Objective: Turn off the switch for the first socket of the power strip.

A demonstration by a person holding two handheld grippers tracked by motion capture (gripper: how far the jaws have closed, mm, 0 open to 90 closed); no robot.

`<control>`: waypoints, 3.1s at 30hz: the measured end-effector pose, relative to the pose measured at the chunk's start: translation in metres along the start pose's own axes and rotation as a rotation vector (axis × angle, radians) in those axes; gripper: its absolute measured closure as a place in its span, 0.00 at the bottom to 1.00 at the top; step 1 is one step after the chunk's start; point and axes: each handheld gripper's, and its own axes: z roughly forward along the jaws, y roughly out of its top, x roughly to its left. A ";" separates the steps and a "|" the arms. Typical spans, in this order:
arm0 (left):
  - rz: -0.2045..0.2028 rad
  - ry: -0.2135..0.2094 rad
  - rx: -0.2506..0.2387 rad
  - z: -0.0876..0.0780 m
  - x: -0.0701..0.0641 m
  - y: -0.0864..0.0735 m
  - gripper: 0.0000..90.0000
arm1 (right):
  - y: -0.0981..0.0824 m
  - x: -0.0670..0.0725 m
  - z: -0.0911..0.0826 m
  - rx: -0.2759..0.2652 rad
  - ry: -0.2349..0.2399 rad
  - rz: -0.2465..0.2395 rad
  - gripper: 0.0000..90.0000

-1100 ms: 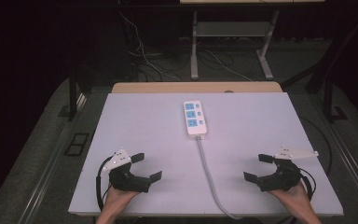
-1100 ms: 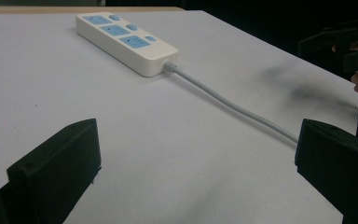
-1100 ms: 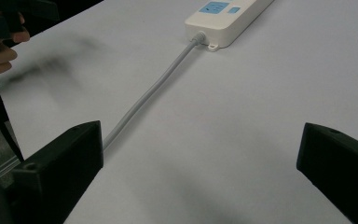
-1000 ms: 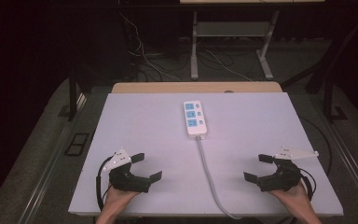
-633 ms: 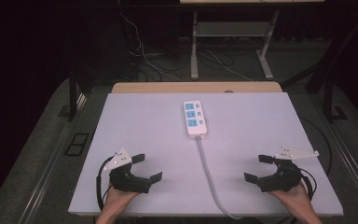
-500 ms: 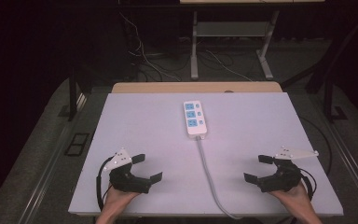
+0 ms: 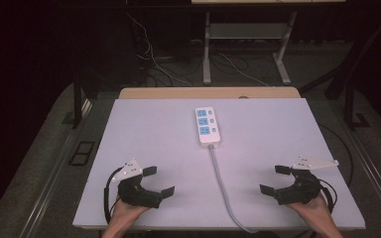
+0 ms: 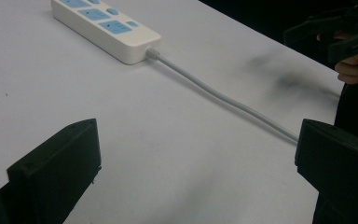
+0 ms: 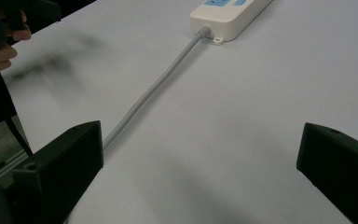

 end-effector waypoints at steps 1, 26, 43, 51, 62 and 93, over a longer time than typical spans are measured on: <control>-0.001 -0.001 0.006 0.000 0.000 0.000 0.00 | 0.000 0.000 0.000 0.001 0.000 0.001 0.00; 0.026 -0.025 0.096 0.007 -0.001 0.030 0.00 | -0.001 0.000 0.002 0.014 -0.002 -0.006 0.00; 0.066 -0.050 0.133 0.031 0.001 0.062 0.00 | -0.001 -0.002 -0.001 -0.003 -0.010 0.004 0.00; 0.086 -0.055 0.146 0.041 0.001 0.074 0.00 | -0.001 -0.002 -0.001 -0.003 -0.004 0.000 0.00; 0.135 -0.066 0.181 0.057 -0.003 0.097 0.00 | -0.001 -0.001 0.000 0.005 -0.002 -0.005 0.00; 0.228 -0.074 0.291 0.103 0.006 0.142 0.00 | -0.002 -0.001 0.001 0.020 -0.003 -0.012 0.00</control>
